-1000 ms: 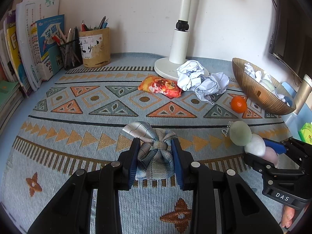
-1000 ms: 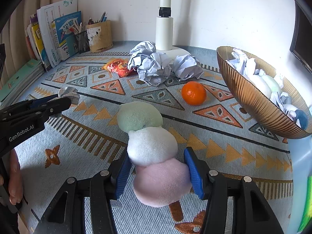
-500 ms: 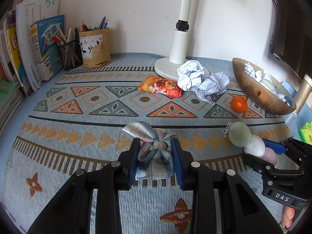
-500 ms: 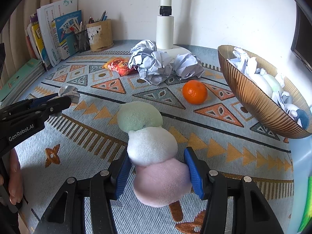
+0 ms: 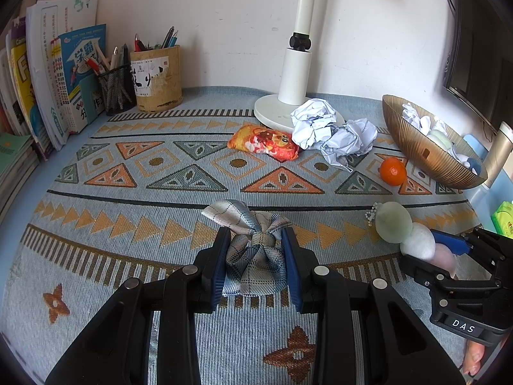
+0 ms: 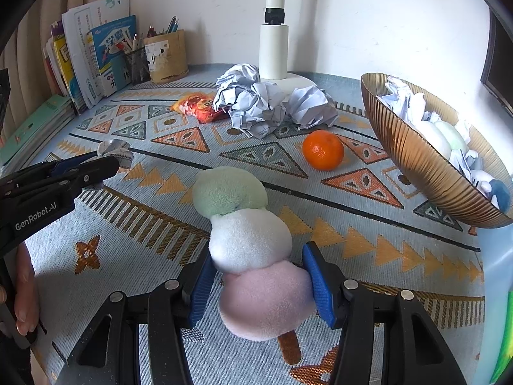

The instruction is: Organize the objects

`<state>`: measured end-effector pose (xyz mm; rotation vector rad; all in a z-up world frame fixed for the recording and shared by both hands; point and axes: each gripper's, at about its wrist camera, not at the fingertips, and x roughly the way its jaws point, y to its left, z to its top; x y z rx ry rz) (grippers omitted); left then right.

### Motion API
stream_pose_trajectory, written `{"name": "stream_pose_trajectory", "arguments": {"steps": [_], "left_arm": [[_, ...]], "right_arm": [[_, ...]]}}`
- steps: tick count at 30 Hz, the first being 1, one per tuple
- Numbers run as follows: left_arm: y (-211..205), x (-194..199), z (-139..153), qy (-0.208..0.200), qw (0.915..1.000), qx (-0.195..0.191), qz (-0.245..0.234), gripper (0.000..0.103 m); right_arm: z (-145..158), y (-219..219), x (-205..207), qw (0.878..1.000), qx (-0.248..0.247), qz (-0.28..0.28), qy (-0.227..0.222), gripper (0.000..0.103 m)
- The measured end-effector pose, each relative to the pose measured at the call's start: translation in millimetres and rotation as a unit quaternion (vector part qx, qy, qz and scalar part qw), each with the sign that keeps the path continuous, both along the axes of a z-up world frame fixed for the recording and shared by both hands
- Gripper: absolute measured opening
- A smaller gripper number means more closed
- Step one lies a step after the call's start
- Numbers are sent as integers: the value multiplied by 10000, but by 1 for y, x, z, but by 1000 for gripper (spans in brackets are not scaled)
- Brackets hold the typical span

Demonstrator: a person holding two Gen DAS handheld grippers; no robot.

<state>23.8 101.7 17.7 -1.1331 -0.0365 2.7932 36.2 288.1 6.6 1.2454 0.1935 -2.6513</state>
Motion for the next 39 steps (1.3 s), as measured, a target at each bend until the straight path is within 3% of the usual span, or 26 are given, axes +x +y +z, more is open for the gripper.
{"name": "stream_pose_trajectory", "arguments": {"steps": [39], "left_arm": [[0, -1, 0, -2, 10000, -1, -6, 29]], "right_arm": [[1, -1, 1, 10000, -4, 48, 4, 53]]}}
